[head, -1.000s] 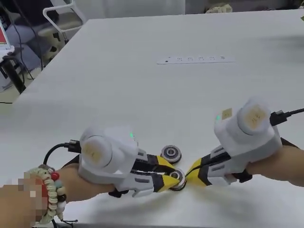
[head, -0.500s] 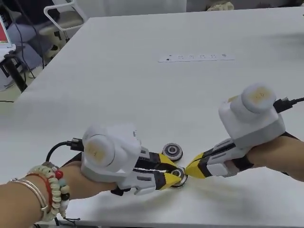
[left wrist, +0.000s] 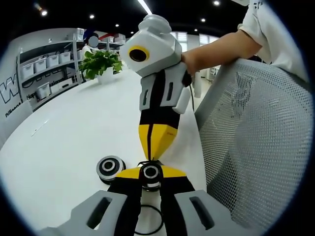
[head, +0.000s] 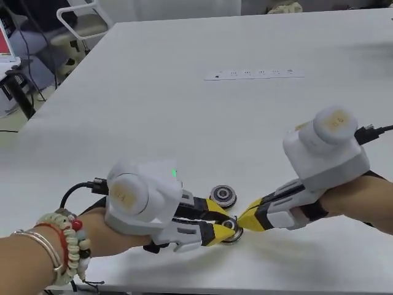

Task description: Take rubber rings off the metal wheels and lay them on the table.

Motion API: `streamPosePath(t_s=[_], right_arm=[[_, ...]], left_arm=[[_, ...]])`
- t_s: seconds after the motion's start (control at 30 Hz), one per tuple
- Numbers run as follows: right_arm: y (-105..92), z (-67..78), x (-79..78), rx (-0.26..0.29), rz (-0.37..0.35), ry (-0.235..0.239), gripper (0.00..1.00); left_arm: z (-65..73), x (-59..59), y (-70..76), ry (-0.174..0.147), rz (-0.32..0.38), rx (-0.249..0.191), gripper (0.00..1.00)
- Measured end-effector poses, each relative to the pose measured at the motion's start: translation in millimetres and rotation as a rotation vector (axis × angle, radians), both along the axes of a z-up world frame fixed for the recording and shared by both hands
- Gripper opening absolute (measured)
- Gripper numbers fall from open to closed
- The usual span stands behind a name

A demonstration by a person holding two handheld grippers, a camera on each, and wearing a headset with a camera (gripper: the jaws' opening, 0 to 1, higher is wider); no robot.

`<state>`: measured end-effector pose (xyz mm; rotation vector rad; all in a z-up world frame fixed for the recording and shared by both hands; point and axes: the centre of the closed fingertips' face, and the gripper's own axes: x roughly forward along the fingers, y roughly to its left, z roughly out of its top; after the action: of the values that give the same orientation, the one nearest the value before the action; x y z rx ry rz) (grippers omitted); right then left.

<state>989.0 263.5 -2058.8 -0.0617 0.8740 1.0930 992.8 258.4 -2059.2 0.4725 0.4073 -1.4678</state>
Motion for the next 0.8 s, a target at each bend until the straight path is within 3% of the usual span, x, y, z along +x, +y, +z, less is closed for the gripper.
streamPosePath(t_s=[0.67,0.8], right_arm=[[5.6,8.7,1.5,0.035,0.020,-0.011,0.00],[2.9,11.6,3.3,0.069,-0.007,0.019,0.00]], left_arm=[[0.3,-1.3,0.4,0.006,0.000,0.000,0.08],[0.4,-2.1,0.4,0.000,-0.008,-0.004,0.08]])
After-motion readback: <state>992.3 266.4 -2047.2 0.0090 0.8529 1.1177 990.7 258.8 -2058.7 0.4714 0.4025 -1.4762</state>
